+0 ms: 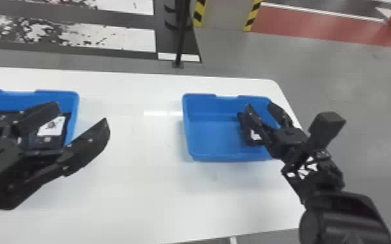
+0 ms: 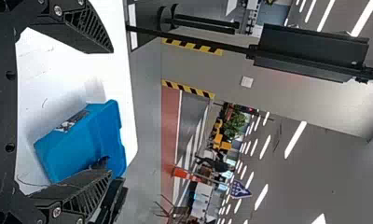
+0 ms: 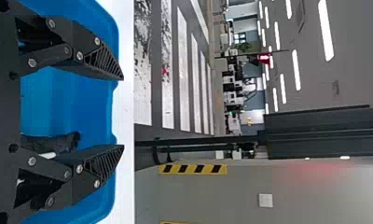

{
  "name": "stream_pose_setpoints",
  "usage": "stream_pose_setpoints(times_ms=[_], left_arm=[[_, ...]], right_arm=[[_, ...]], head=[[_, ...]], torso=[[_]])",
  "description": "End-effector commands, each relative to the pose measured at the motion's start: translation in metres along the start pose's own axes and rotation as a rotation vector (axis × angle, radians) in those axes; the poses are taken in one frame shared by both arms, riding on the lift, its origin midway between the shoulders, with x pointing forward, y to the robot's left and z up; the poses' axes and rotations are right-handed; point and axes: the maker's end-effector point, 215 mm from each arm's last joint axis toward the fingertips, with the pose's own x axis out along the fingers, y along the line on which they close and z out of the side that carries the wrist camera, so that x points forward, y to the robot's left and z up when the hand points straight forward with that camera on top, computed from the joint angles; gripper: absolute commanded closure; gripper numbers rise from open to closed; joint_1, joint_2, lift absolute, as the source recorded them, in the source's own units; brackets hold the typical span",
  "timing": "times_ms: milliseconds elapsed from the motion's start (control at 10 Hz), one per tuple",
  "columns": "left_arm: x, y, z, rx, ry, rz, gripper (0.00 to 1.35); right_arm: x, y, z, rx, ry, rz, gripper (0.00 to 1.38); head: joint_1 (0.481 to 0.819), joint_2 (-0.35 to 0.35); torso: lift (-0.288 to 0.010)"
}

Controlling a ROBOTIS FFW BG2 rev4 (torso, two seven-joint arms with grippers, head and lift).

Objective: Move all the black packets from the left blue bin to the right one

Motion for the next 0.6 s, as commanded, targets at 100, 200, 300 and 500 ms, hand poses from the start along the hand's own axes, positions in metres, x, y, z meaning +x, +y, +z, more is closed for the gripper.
stream_pose_setpoints(times_ms=[100, 200, 300, 500], left_arm=[[-0.003, 0.012, 0.001, 0.022, 0.008, 0.03, 0.13], [-0.004, 0.017, 0.0, 0.028, 0.011, 0.042, 0.13], [-0.006, 0.024, -0.003, 0.037, 0.028, 0.061, 0.13], [-0.008, 0.048, -0.007, 0.072, 0.062, 0.128, 0.13]], right_arm=[[-0.052, 0.046, 0.058, -0.06, -0.144, 0.024, 0.1], [-0.074, 0.061, 0.075, -0.063, -0.188, 0.017, 0.1], [-0.091, 0.076, 0.085, -0.061, -0.213, 0.02, 0.1], [-0.118, 0.093, 0.085, -0.056, -0.2, 0.032, 0.11]], head=[[0.695, -0.213], [0.695, -0.192], [0.695, -0.173], [0.695, -0.142]], torso=[[-0.14], [-0.14], [-0.14], [-0.14]])
